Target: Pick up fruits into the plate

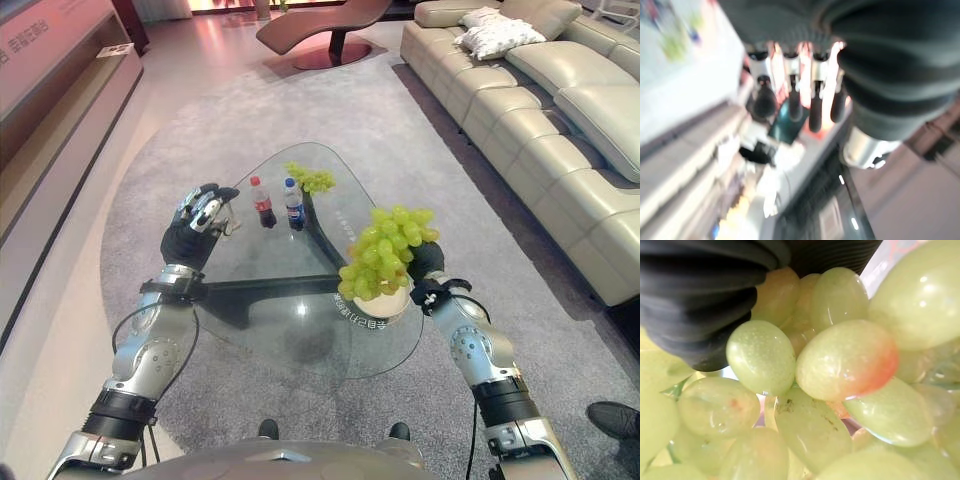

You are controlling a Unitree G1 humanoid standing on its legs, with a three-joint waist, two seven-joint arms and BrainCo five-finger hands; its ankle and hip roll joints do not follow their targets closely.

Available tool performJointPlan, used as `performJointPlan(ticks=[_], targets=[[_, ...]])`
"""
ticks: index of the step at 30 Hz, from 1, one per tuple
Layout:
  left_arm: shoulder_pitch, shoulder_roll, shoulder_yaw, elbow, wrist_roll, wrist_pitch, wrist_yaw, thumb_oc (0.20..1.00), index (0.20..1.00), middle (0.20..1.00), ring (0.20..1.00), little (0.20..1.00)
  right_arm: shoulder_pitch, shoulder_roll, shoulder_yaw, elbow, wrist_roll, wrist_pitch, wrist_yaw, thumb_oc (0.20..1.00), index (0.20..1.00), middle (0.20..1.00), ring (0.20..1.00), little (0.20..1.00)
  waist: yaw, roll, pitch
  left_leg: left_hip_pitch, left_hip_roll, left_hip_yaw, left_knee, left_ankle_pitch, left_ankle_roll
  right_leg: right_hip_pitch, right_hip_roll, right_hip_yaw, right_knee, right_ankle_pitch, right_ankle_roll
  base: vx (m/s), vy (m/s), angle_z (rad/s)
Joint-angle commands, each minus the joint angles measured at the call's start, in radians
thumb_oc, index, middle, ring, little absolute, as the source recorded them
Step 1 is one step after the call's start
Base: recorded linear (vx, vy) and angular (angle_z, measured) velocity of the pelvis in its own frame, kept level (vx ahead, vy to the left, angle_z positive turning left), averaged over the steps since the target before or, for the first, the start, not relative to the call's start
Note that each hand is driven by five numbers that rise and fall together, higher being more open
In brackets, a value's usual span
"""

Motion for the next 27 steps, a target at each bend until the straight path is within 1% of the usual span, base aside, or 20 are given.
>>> performJointPlan(ticks=[1, 6, 7, 10, 11, 14, 15, 16, 17, 18, 19, 21, 25, 27], targets=[[-0.028, 0.028, 0.056, 0.033, 0.065, -0.059, 0.009, 0.2, 0.2, 0.2, 0.2, 0.2, -0.063, 0.012, -0.078, -0.019, 0.014, -0.078, 0.008, 0.2, 0.2, 0.2, 0.2, 0.2, 0.009, -0.03, 0.038, -0.004, -0.037, 0.034, 0.053, -0.14, 0.027, 0.032, 0.017, -0.011, 0.098, -0.169, -0.029, -0.03, 0.006, 0.06], [-0.007, 0.01, 0.057, 0.151, 0.085, -0.057, 0.033, 0.2, 0.2, 0.2, 0.2, 0.2, -0.068, -0.005, -0.083, 0.078, -0.004, -0.096, -0.004, 0.2, 0.2, 0.2, 0.2, 0.2, 0.022, -0.028, 0.065, -0.032, -0.044, 0.015, 0.063, -0.14, 0.029, 0.008, 0.021, -0.009, 0.114, -0.176, -0.033, -0.04, 0.003, 0.09], [-0.006, 0.005, 0.055, 0.204, 0.099, -0.063, 0.04, 0.2, 0.2, 0.2, 0.2, 0.2, -0.086, -0.02, -0.084, 0.123, -0.017, -0.103, -0.013, 0.2, 0.2, 0.2, 0.2, 0.2, 0.028, -0.028, 0.08, -0.046, -0.048, 0.005, 0.066, -0.14, 0.029, -0.003, 0.022, -0.007, 0.118, -0.178, -0.035, -0.09, -0.005, 0.07], [-0.016, 0.004, 0.042, 0.265, 0.109, -0.061, 0.057, 0.2, 0.2, 0.2, 0.2, 0.2, -0.114, -0.034, -0.076, 0.171, -0.033, -0.11, -0.027, 0.2, 0.2, 0.2, 0.2, 0.2, 0.034, -0.027, 0.102, -0.063, -0.054, -0.005, 0.064, -0.136, 0.03, -0.018, 0.024, -0.007, 0.12, -0.176, -0.036, -0.1, -0.005, 0.05], [-0.028, -0.001, 0.032, 0.336, 0.127, -0.064, 0.07, 0.2, 0.2, 0.2, 0.2, 0.2, -0.151, -0.049, -0.065, 0.23, -0.058, -0.129, -0.041, 0.2, 0.2, 0.2, 0.2, 0.2, 0.043, -0.025, 0.13, -0.083, -0.06, -0.018, 0.06, -0.131, 0.031, -0.035, 0.026, -0.005, 0.121, -0.175, -0.038, -0.17, -0.011, 0.08], [-0.051, -0.003, 0.016, 0.442, 0.134, -0.063, 0.09, 0.2, 0.2, 0.2, 0.2, 0.2, -0.211, -0.068, -0.049, 0.312, -0.094, -0.15, -0.054, 0.2, 0.2, 0.2, 0.2, 0.2, 0.053, -0.022, 0.169, -0.114, -0.07, -0.033, 0.055, -0.122, 0.033, -0.064, 0.031, -0.003, 0.129, -0.175, -0.041, -0.17, -0.011, 0.05], [-0.066, -0.005, 0.005, 0.506, 0.142, -0.056, 0.108, 0.2, 0.2, 0.2, 0.2, 0.2, -0.248, -0.075, -0.035, 0.356, -0.119, -0.165, -0.072, 0.2, 0.2, 0.2, 0.2, 0.2, 0.059, -0.019, 0.191, -0.131, -0.074, -0.041, 0.052, -0.116, 0.034, -0.081, 0.034, -0.002, 0.138, -0.175, -0.044, -0.12, -0.004, 0.08], [-0.07, -0.008, 0.002, 0.531, 0.142, -0.061, 0.108, 0.2, 0.2, 0.2, 0.2, 0.2, -0.261, -0.08, -0.03, 0.369, -0.126, -0.168, -0.077, 0.2, 0.2, 0.2, 0.2, 0.2, 0.06, -0.018, 0.197, -0.136, -0.076, -0.045, 0.051, -0.113, 0.035, -0.087, 0.036, -0.002, 0.141, -0.176, -0.045, -0.12, 0.003, 0.14], [-0.08, -0.011, -0.003, 0.583, 0.15, -0.047, 0.12, 0.2, 0.2, 0.2, 0.2, 0.2, -0.29, -0.088, -0.019, 0.396, -0.151, -0.17, -0.092, 0.2, 0.2, 0.2, 0.2, 0.2, 0.064, -0.015, 0.213, -0.148, -0.081, -0.052, 0.049, -0.109, 0.037, -0.102, 0.039, -0.002, 0.15, -0.177, -0.047, -0.08, 0.01, 0.12], [-0.082, -0.013, -0.005, 0.609, 0.153, -0.05, 0.121, 0.2, 0.2, 0.2, 0.2, 0.2, -0.303, -0.093, -0.016, 0.408, -0.16, -0.172, -0.096, 0.2, 0.2, 0.2, 0.2, 0.2, 0.065, -0.013, 0.222, -0.155, -0.084, -0.055, 0.049, -0.107, 0.038, -0.109, 0.04, -0.002, 0.153, -0.177, -0.048, -0.11, 0.026, 0.12], [-0.083, -0.018, -0.008, 0.656, 0.164, -0.044, 0.128, 0.438, 0.438, 0.438, 0.438, 0.438, -0.325, -0.103, -0.009, 0.434, -0.179, -0.174, -0.102, 0.2, 0.2, 0.2, 0.2, 0.2, 0.069, -0.008, 0.241, -0.17, -0.09, -0.06, 0.052, -0.105, 0.04, -0.124, 0.041, -0.001, 0.161, -0.178, -0.051, -0.09, 0.033, 0.07], [-0.073, -0.019, -0.012, 0.716, 0.19, -0.031, 0.142, 1.0, 1.0, 1.0, 1.0, 1.0, -0.349, -0.125, -0.005, 0.462, -0.209, -0.184, -0.114, 0.2, 0.2, 0.2, 0.2, 0.2, 0.074, -0.002, 0.265, -0.191, -0.099, -0.066, 0.058, -0.102, 0.044, -0.148, 0.043, 0.001, 0.172, -0.177, -0.055, -0.08, 0.039, 0.05], [-0.059, -0.021, 0.0, 0.81, 0.217, -0.019, 0.121, 1.0, 1.0, 1.0, 1.0, 1.0, -0.402, -0.155, -0.005, 0.522, -0.273, -0.193, -0.134, 0.2, 0.2, 0.2, 0.2, 0.2, 0.085, 0.008, 0.301, -0.223, -0.114, -0.076, 0.07, -0.099, 0.05, -0.183, 0.048, 0.002, 0.19, -0.178, -0.06, -0.07, 0.029, 0.06], [-0.05, -0.02, -0.001, 0.869, 0.235, -0.014, 0.111, 1.0, 1.0, 1.0, 1.0, 1.0, -0.455, -0.189, -0.004, 0.575, -0.313, -0.194, -0.139, 0.2, 0.2, 0.2, 0.2, 0.2, 0.095, 0.021, 0.332, -0.251, -0.123, -0.078, 0.08, -0.091, 0.051, -0.211, 0.051, -0.002, 0.206, -0.178, -0.065, -0.1, 0.036, 0.03]])
